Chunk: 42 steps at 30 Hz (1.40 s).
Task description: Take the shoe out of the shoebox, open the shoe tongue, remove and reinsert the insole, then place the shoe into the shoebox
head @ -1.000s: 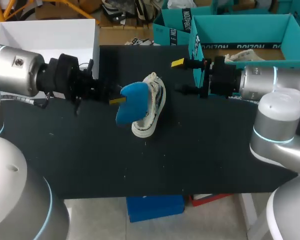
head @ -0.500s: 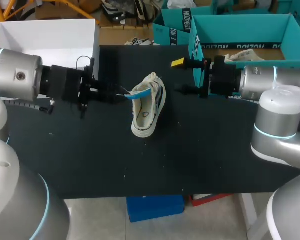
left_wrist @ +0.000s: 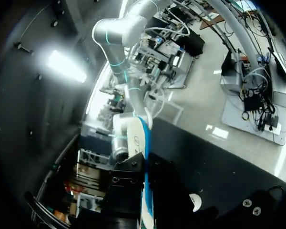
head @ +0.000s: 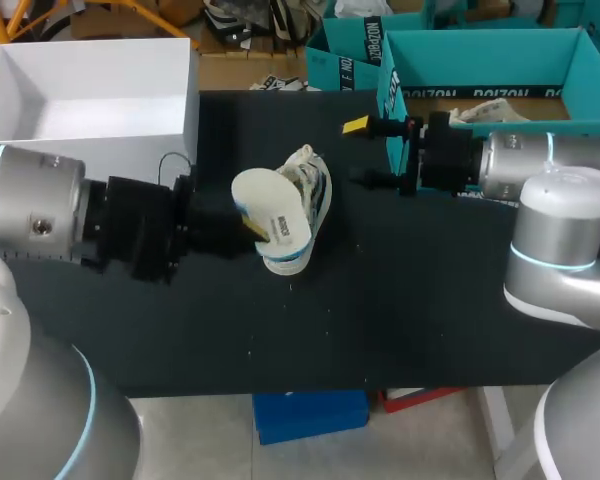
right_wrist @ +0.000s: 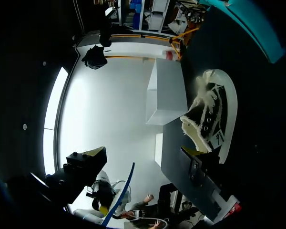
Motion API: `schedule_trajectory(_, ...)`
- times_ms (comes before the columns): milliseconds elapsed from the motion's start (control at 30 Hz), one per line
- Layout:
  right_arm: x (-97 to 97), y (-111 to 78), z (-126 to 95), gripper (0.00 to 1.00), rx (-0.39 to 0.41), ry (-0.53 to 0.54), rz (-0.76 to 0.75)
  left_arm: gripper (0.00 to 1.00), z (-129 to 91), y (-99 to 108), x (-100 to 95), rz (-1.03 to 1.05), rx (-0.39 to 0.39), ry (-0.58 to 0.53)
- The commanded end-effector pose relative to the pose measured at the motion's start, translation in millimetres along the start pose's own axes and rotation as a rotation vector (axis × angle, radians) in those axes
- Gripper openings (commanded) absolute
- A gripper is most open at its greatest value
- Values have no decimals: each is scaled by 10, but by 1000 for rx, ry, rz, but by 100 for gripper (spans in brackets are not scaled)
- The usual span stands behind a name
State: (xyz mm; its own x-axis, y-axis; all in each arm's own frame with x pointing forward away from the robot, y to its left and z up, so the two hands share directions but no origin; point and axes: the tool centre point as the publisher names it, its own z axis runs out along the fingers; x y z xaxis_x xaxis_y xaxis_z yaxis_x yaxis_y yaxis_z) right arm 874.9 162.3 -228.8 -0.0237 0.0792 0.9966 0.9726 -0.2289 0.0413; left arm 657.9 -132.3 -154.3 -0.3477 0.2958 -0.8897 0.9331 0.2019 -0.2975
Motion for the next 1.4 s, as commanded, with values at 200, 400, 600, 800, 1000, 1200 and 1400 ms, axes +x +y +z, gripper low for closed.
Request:
schedule_trajectory(200, -10, -3, 22, 100, -4, 0, 0, 0, -358, -77, 1063, 330, 43, -319)
schedule_trajectory(400, -10, -3, 22, 100, -4, 0, 0, 0, -288, 49, 1219, 399, 152, -305)
schedule_trajectory(600, -10, -3, 22, 100, -4, 0, 0, 0, -134, 269, 1281, 448, 216, -284)
schedule_trajectory(800, -10, -3, 22, 100, -4, 0, 0, 0, 41, 535, 1234, 491, 232, -283)
schedule_trajectory(1000, -10, -3, 22, 100, -4, 0, 0, 0, 185, 756, 1139, 541, 222, -301)
schedule_trajectory(1200, -10, -3, 22, 100, -4, 0, 0, 0, 287, 894, 1013, 588, 226, -303)
schedule_trajectory(1400, -10, -3, 22, 100, -4, 0, 0, 0, 407, 1049, 881, 602, 202, -224)
